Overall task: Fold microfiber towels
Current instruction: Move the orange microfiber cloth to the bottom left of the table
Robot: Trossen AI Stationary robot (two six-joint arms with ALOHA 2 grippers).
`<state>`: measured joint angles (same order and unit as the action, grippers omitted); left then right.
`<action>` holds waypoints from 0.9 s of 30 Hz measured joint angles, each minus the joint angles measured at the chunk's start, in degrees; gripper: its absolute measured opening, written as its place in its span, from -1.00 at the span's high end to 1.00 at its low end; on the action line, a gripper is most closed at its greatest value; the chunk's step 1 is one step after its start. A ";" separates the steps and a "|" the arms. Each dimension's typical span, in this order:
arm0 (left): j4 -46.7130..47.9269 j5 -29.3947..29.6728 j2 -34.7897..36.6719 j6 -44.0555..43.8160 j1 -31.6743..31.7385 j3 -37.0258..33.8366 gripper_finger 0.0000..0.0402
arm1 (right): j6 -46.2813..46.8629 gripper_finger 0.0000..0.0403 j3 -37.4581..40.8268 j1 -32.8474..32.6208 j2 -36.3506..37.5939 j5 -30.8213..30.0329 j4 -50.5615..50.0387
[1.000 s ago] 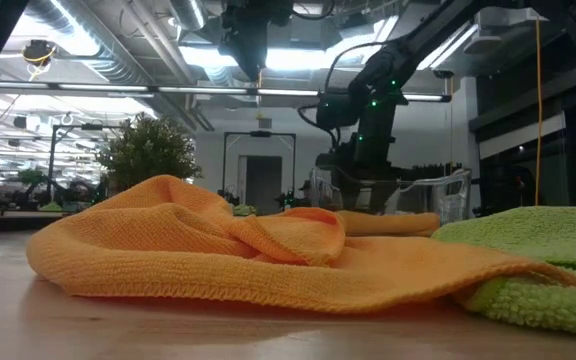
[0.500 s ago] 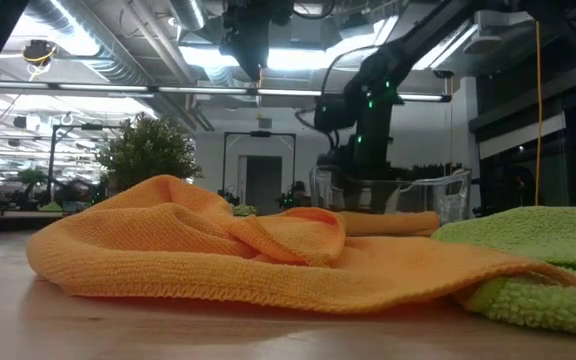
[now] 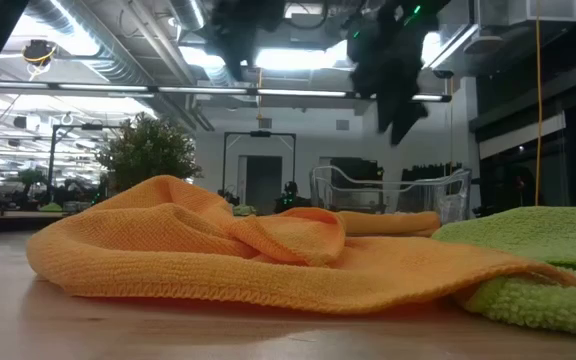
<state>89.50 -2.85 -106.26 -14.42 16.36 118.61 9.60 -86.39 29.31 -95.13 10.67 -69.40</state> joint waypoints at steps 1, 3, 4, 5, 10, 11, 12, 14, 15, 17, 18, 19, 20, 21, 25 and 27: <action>1.24 0.00 0.02 -0.23 -0.03 -0.06 -0.03 | -0.34 -0.28 0.00 -0.32 1.53 0.02 -1.88; 0.08 -0.56 0.09 -0.39 -0.72 -0.38 -0.03 | -0.30 -0.28 0.07 -1.05 4.64 -0.36 -4.56; 0.08 -1.80 0.12 -0.46 -1.07 -0.47 -0.03 | 0.56 -0.28 0.07 -1.58 6.27 -0.43 -5.37; 0.25 -3.48 0.17 -0.29 -1.48 -0.50 -0.03 | 0.72 -0.28 0.07 -2.04 7.93 -0.43 -5.94; 0.53 -5.20 0.46 2.68 -4.71 -0.50 -0.03 | 3.76 -0.28 1.40 -5.99 15.91 -1.85 -5.87; 0.50 -5.20 0.46 2.99 -5.38 -0.50 -0.03 | 4.95 -0.28 1.92 -6.88 17.27 -2.83 -5.67; 0.52 -5.20 0.46 3.24 -6.04 -0.50 -0.03 | 5.91 -0.28 2.54 -7.90 18.67 -4.00 -5.18; 0.52 -5.17 0.46 3.45 -7.38 -0.50 -0.03 | 7.36 -0.28 4.11 -9.60 21.04 -5.61 -4.43; 0.51 -5.14 0.46 3.24 -8.09 -0.50 -0.03 | 8.08 -0.28 4.90 -10.47 21.95 -6.11 -4.38; 0.52 -5.12 0.46 2.31 -9.74 -0.48 -0.03 | 8.64 -0.28 6.50 -11.97 23.53 -6.11 -3.70; 0.52 -5.11 0.46 1.89 -10.60 -0.48 -0.03 | 9.24 -0.28 7.41 -12.73 24.23 -6.09 -3.33; 0.52 -5.09 0.46 1.61 -11.53 -0.50 -0.03 | 9.70 -0.28 8.36 -13.52 24.81 -6.09 -3.20; 0.50 -5.05 0.71 1.58 -12.49 -0.50 -0.03 | 9.73 -0.28 9.19 -14.28 25.15 -6.09 -3.30; 0.49 -4.83 1.11 1.53 -13.50 -0.55 -0.03 | 9.71 -0.28 9.96 -14.98 25.41 -6.09 -3.13; 0.52 -2.11 2.28 0.28 -17.33 -0.46 -0.03 | 9.71 -0.28 13.06 -17.54 25.76 -6.09 -2.59; 0.52 -1.61 2.38 -3.27 -18.45 -0.46 -0.03 | 9.91 -0.28 15.00 -18.85 25.81 -6.11 -0.82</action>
<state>90.02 -4.46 -103.87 -17.68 -2.09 118.15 19.51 -71.39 10.46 -69.32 4.56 -70.22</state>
